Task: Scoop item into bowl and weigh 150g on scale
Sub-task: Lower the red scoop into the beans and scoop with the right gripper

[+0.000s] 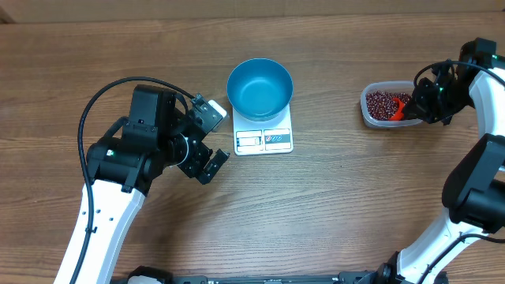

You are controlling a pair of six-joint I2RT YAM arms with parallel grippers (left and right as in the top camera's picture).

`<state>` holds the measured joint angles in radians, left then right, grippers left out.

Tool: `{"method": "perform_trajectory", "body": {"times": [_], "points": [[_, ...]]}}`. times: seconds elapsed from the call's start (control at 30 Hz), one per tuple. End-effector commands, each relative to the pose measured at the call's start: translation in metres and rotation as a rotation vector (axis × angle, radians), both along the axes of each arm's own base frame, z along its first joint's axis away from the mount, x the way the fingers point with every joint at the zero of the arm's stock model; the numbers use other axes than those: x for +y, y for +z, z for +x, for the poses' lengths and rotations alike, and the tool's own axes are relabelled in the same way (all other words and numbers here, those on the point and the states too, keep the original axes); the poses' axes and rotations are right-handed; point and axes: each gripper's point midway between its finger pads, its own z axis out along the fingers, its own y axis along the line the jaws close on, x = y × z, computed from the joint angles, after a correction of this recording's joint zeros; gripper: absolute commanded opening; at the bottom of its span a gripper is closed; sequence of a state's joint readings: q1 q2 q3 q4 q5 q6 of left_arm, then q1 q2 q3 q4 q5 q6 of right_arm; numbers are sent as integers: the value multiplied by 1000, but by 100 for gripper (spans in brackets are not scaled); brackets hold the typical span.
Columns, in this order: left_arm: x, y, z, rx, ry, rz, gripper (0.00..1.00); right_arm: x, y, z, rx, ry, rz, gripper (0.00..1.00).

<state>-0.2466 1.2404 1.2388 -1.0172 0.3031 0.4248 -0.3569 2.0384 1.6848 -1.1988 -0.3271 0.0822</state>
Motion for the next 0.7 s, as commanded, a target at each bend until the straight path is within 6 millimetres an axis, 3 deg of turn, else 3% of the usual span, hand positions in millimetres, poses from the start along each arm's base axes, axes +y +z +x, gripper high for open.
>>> {"method": "perform_trajectory", "body": {"times": [0.0,0.13,0.5,0.67], "points": [[0,9,5,-26,4,-6,100,-11,-38,-20,133,-37,-26,4],[0,9,5,-26,4,-6,100,-15,-36,-24,138,-60,3,4],[0,9,5,-26,4,-6,100,-16,-8,-23,-31,-76,329,4],[0,9,5,-26,4,-6,100,-23,-2,-25,-58,-103,371,4]]}}
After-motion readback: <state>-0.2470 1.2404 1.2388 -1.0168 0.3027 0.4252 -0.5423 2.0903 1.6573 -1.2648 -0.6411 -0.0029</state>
